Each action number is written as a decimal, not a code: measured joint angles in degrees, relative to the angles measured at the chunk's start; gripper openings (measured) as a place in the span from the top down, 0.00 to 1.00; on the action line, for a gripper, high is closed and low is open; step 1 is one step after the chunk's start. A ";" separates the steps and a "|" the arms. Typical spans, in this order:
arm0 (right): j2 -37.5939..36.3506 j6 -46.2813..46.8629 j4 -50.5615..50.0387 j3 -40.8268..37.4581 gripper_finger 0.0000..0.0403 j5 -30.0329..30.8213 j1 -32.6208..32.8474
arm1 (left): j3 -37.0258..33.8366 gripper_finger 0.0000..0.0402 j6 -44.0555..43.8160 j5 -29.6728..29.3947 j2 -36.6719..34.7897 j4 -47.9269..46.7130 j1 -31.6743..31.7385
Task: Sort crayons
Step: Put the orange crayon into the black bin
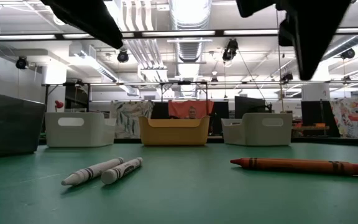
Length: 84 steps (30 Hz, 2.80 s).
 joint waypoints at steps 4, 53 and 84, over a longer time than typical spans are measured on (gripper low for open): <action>2.22 1.19 0.44 0.00 0.76 0.46 1.45 | 0.00 0.60 -0.04 -0.04 0.00 1.50 -0.04; 13.27 -6.33 11.41 -0.09 0.76 9.72 1.88 | -0.08 0.60 0.22 -2.75 0.00 2.14 -0.04; -5.16 -19.55 25.08 -15.96 0.98 24.41 -0.79 | -13.60 0.60 32.26 3.96 0.01 52.04 -0.26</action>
